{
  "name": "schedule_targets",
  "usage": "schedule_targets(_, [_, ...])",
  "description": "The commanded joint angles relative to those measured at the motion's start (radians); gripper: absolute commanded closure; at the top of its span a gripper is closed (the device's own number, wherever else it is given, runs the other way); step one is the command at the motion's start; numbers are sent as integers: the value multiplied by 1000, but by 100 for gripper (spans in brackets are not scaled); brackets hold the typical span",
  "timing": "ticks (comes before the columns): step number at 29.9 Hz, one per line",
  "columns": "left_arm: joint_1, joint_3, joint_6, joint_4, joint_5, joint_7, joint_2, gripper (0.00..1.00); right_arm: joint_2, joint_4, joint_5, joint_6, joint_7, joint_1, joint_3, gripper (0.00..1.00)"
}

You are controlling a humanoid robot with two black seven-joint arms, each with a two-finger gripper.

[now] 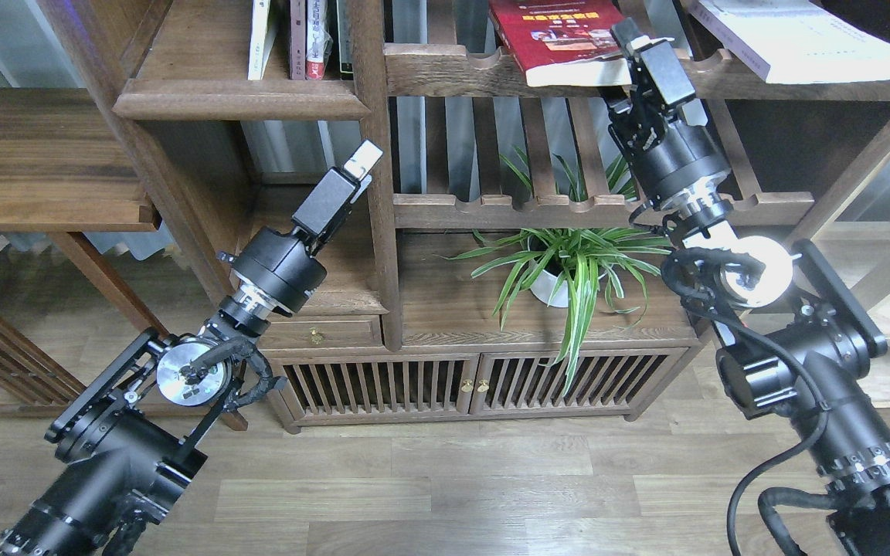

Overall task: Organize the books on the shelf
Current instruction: 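Grip the red book's lower edge with the right gripper and tilt it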

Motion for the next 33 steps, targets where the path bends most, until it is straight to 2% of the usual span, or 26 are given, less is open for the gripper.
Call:
schedule_targets(1, [0,0,0,0,0,0,0,1,-20,5,0,-57,0,1,-27,4])
schedule_targets(4, [3,0,0,3,0,0,0,2,-26,14,0,-122,0,4,-32,5])
schedule_targets(9, [6,0,0,5,-2,0,0,1,-24,23,1,-162,0,26,-32,9])
schedule_targets(15, [8,4,0,5,0,0,0,1,-26,23,1,-163,0,30,-32,15])
schedule_targets(20, [6,18,0,5,0,2,0,1,-26,23,3,-159,1,29,-26,29])
schedule_targets(27, [6,20,0,5,0,2,0,1,-24,22,5,-153,6,27,-18,40])
schedule_targets(33, [5,20,0,5,-2,2,0,1,-21,23,5,-151,6,29,-18,43])
